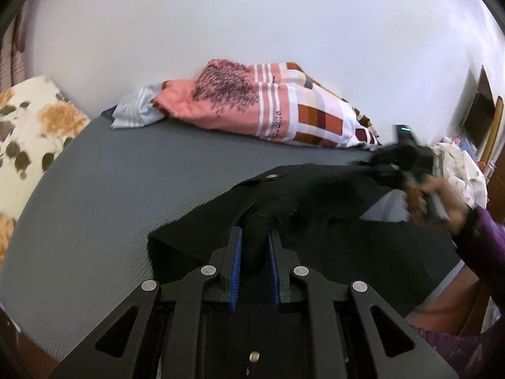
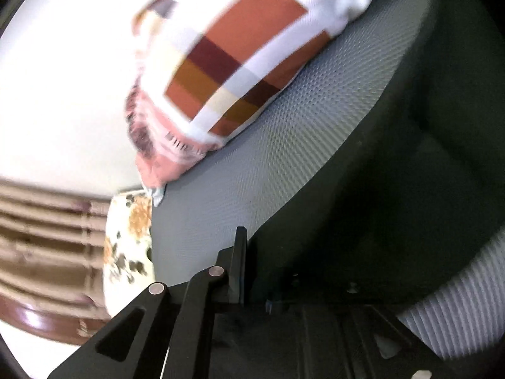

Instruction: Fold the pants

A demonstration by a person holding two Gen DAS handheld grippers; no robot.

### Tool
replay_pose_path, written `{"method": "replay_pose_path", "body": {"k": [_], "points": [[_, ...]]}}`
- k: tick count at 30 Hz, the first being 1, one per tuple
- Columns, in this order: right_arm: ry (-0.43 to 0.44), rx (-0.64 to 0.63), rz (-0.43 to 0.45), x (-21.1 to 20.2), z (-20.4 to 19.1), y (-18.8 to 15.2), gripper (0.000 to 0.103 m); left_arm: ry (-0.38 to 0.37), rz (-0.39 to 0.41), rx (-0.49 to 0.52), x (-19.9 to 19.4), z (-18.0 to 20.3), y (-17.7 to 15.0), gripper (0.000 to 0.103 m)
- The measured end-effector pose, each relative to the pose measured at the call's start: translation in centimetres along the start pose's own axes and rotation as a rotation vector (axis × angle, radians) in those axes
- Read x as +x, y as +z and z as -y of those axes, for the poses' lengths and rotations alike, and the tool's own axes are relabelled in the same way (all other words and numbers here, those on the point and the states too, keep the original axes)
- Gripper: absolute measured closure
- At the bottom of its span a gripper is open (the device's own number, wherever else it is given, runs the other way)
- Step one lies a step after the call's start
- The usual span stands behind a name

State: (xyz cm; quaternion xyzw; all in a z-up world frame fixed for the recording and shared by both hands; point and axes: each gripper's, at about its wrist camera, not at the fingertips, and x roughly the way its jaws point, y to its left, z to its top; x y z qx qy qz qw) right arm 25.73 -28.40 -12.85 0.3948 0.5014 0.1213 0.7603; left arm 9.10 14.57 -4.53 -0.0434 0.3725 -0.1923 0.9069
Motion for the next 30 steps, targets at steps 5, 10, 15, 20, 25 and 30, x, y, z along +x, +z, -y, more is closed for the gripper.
{"method": "replay_pose_path", "body": {"k": [5, 10, 15, 20, 25, 30], "points": [[-0.044, -0.100, 0.007, -5.3, 0.2, -9.1, 0.095, 0.037, -0.049, 0.006, -1.5, -0.3, -2.7, 0.087], [-0.074, -0.093, -0.040, -7.1, 2.8, -16.4, 0.096, 0.074, -0.117, 0.001, -1.6, -0.9, -6.0, 0.087], [-0.091, -0.075, -0.109, -6.3, 4.6, -20.4, 0.096, 0.097, -0.169, -0.042, -1.3, -2.2, -9.1, 0.087], [-0.114, -0.061, -0.132, -6.0, 5.8, -21.9, 0.096, 0.123, -0.187, -0.018, -1.4, -1.7, -11.5, 0.087], [-0.115, -0.062, -0.152, -5.4, 5.9, -22.5, 0.096, 0.150, -0.177, -0.002, -1.3, -1.9, -12.0, 0.086], [-0.106, -0.062, -0.149, -5.5, 5.8, -22.7, 0.097, 0.223, -0.202, 0.017, -1.1, -2.1, -12.5, 0.064]]}}
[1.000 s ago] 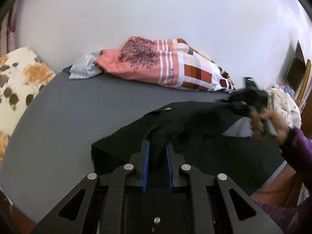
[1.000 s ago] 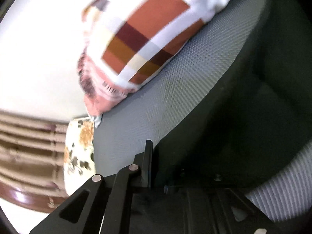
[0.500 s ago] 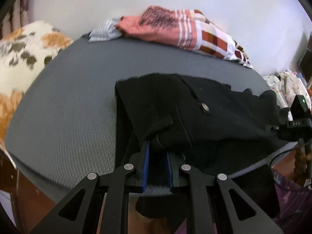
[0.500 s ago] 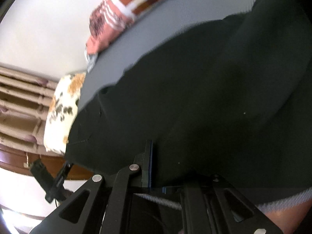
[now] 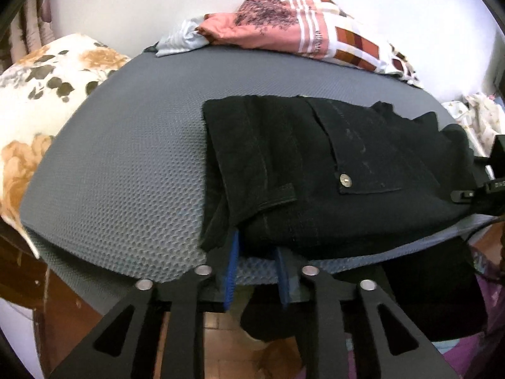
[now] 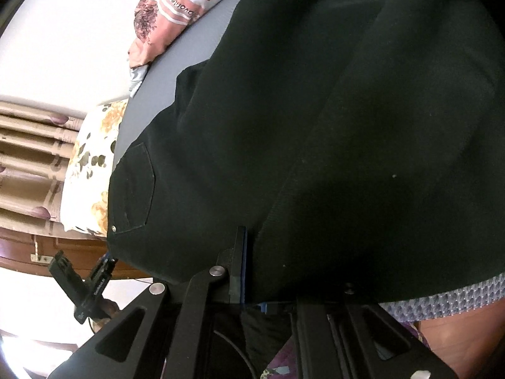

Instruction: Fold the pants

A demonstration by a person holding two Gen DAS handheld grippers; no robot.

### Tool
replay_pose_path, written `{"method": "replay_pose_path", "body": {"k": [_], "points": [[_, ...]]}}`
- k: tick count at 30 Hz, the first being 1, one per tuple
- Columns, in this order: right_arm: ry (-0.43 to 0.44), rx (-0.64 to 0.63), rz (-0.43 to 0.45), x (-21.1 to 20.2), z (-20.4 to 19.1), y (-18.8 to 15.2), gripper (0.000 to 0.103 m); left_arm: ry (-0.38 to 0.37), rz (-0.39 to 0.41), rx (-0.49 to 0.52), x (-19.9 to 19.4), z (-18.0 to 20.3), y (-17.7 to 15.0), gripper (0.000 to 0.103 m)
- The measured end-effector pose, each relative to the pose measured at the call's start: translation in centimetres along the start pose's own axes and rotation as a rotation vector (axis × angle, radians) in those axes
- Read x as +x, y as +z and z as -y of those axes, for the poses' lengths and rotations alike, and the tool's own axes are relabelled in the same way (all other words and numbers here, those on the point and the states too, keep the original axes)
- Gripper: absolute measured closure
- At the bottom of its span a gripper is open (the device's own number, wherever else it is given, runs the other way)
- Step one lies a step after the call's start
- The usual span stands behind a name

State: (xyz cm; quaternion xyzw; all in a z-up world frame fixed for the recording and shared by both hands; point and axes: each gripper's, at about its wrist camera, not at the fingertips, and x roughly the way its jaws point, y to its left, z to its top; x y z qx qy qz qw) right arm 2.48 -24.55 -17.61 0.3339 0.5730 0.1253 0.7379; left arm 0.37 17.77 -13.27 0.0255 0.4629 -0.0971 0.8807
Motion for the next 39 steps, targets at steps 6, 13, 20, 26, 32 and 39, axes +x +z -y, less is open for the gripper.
{"method": "replay_pose_path", "body": {"k": [6, 13, 20, 26, 32, 39], "points": [[0.087, 0.035, -0.005, 0.0, 0.9, -0.2, 0.093, 0.226, 0.037, -0.050, -2.6, -2.0, -0.5, 0.025], [0.222, 0.078, 0.024, -0.5, 2.3, -0.1, 0.077, 0.129, 0.186, -0.005, -6.9, 2.1, 3.1, 0.022], [0.303, 0.096, 0.173, -4.1, 5.1, 1.3, 0.054, 0.035, 0.001, 0.090, 1.1, 7.2, 2.5, 0.027], [0.342, 0.187, 0.366, -8.3, 11.5, 6.0, 0.053, 0.050, -0.002, 0.095, 1.9, 7.2, 2.2, 0.027], [0.311, 0.298, 0.520, -12.8, 18.2, 13.0, 0.054, 0.067, -0.013, 0.096, 2.4, 7.4, 2.1, 0.027], [0.191, 0.320, 0.552, -15.1, 19.7, 18.1, 0.092, 0.066, -0.012, 0.088, 2.5, 7.3, 2.2, 0.027]]}}
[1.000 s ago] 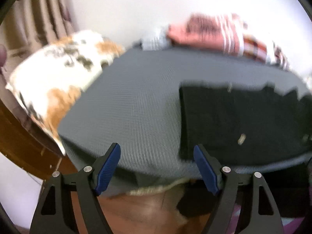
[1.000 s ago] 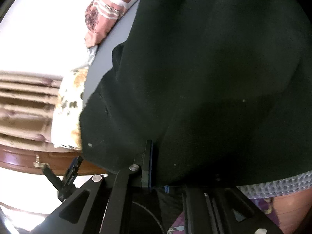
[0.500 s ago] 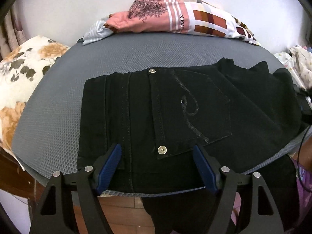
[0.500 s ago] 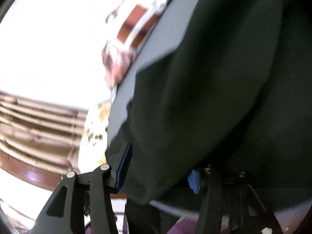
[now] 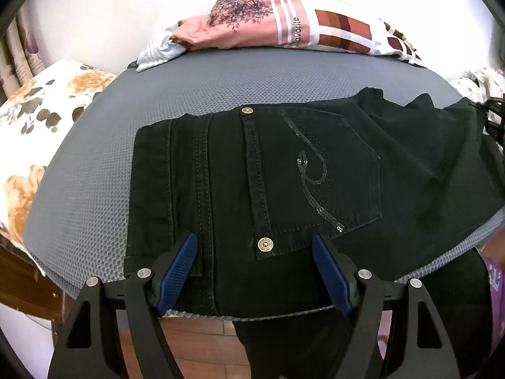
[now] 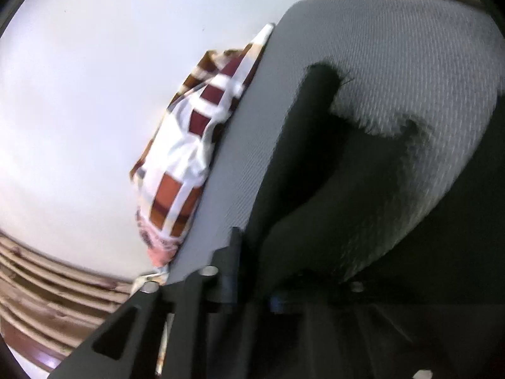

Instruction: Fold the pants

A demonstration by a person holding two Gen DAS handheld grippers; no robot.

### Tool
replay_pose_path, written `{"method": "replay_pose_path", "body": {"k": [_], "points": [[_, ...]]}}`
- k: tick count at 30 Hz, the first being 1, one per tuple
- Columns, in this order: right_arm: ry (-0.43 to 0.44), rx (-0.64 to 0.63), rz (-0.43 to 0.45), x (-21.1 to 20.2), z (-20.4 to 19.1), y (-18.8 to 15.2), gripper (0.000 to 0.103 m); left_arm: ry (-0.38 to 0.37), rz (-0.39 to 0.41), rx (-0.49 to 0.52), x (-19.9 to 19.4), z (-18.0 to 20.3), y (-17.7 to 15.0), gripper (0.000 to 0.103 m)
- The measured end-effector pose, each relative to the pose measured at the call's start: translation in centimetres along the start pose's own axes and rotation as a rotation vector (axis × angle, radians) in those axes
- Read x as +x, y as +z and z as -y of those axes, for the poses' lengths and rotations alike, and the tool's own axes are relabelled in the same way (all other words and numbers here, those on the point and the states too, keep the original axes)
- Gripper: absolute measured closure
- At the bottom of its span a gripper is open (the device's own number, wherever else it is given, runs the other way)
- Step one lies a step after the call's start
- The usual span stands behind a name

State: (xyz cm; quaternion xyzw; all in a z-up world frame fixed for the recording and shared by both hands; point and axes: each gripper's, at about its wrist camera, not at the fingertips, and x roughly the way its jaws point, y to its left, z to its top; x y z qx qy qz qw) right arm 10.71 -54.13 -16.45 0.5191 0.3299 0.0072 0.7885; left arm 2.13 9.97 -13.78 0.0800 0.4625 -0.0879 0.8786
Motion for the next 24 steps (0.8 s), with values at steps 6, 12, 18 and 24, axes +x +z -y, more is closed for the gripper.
{"method": "replay_pose_path", "body": {"k": [6, 12, 18, 24], "points": [[0.035, -0.011, 0.045, -5.2, -0.3, -1.7, 0.093, -0.004, 0.002, 0.003, 0.1, 0.0, 0.0, 0.027], [-0.045, 0.032, 0.013, -10.5, 4.6, -5.2, 0.087, 0.001, 0.008, 0.010, 0.0, 0.2, -0.2, 0.027], [0.030, 0.176, 0.094, -13.5, 9.8, -6.1, 0.087, 0.008, 0.008, 0.018, -0.1, 0.3, -0.1, 0.026], [0.033, 0.181, 0.071, -12.4, 9.6, -4.7, 0.087, 0.018, 0.013, 0.024, -0.1, 0.5, -0.2, 0.026]]}}
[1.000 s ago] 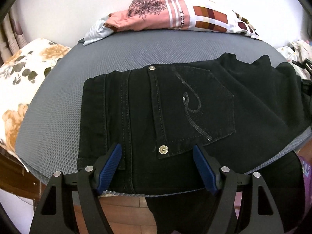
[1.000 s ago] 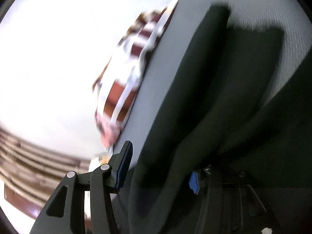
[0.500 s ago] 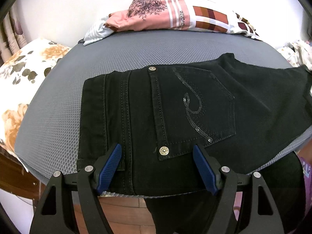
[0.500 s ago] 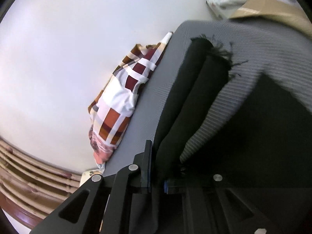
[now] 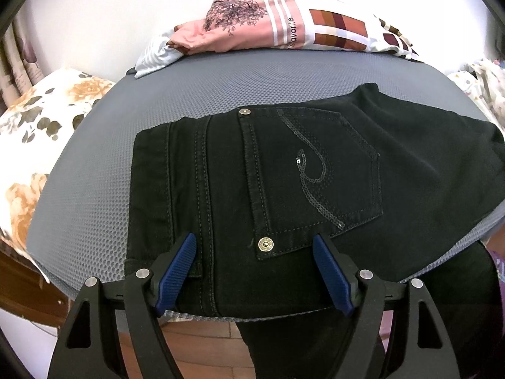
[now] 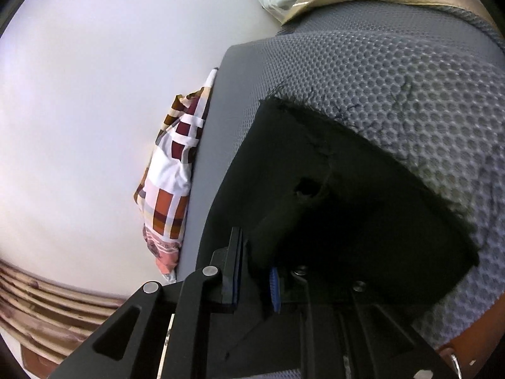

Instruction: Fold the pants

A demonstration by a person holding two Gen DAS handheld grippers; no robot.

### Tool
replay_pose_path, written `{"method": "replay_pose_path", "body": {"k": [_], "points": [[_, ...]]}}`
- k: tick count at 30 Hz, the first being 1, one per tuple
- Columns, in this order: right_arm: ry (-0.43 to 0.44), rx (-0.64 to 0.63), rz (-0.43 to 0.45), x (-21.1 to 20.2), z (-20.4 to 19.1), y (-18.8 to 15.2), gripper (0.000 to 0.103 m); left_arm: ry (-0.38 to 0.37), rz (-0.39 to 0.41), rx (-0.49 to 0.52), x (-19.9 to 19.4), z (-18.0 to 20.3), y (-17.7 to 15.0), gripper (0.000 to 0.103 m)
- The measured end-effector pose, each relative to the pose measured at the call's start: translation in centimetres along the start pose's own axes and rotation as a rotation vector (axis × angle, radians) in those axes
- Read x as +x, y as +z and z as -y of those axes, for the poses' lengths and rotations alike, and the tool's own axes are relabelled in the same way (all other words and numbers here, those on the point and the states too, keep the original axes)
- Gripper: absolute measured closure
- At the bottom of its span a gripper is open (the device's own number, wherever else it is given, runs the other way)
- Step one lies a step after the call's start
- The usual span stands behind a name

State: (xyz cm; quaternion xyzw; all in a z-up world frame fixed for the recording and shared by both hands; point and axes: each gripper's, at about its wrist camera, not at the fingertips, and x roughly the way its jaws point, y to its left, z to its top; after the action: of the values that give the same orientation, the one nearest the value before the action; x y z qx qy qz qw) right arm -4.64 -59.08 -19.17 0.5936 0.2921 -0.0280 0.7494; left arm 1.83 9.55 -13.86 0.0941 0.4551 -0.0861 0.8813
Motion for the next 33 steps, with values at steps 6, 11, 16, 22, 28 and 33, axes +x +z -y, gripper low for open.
{"method": "replay_pose_path", "body": {"k": [6, 11, 16, 22, 28, 33], "points": [[-0.103, -0.059, 0.030, -1.6, -2.0, 0.0, 0.098, -0.002, -0.002, 0.012, 0.1, 0.0, 0.1, 0.024], [-0.152, -0.112, 0.053, -6.6, -3.7, 0.0, 0.099, -0.022, -0.002, 0.002, -0.1, -0.6, 0.2, 0.024], [-0.200, 0.012, 0.003, -6.0, 2.3, -0.5, 0.099, -0.003, 0.011, 0.037, 0.1, -0.2, -0.2, 0.023], [-0.151, 0.037, 0.042, -6.7, 3.8, -1.0, 0.101, -0.008, 0.010, 0.041, 0.1, -0.3, -0.2, 0.022], [-0.165, 0.060, 0.066, -8.7, 5.0, -0.1, 0.100, 0.001, 0.028, 0.053, 0.0, -0.3, -0.3, 0.022], [-0.346, 0.010, 0.216, -11.8, 4.3, 0.2, 0.092, 0.004, 0.038, 0.060, -0.1, -0.1, -0.3, 0.021]]}}
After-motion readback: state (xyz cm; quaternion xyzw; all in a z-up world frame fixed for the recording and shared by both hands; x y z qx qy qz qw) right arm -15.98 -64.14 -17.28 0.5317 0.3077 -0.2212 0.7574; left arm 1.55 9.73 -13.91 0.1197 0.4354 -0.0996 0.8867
